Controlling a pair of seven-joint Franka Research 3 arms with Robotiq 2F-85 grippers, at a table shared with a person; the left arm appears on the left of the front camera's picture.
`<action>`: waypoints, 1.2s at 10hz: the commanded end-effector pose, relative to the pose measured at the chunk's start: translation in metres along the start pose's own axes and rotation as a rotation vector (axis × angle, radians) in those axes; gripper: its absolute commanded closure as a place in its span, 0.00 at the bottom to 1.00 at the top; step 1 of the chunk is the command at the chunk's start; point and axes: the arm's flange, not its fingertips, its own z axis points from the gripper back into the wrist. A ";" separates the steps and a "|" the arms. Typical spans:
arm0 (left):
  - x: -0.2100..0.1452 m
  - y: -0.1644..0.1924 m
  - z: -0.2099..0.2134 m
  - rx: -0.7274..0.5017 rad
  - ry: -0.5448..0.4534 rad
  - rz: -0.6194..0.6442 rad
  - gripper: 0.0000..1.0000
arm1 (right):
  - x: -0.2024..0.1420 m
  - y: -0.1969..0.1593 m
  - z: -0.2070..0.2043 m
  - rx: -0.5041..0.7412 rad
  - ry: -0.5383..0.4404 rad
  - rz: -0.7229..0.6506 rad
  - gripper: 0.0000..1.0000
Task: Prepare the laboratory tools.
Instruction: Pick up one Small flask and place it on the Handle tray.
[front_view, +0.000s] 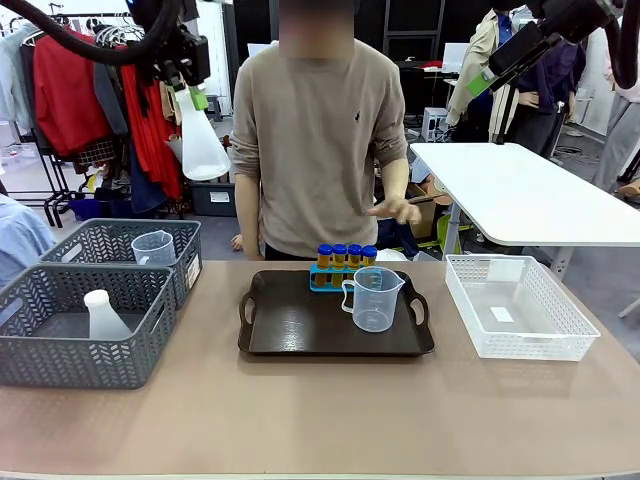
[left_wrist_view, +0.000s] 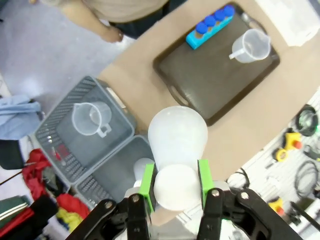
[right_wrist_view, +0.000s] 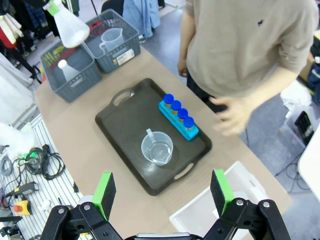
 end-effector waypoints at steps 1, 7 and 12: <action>0.019 -0.006 -0.031 -0.023 0.026 -0.070 1.00 | 0.000 0.000 0.001 0.001 -0.003 0.002 0.00; 0.063 -0.045 -0.143 0.030 0.124 -0.267 1.00 | 0.000 0.000 0.001 0.001 -0.003 0.002 0.00; 0.074 -0.051 -0.181 -0.016 0.160 -0.284 1.00 | 0.000 0.000 0.001 0.001 -0.003 0.002 0.00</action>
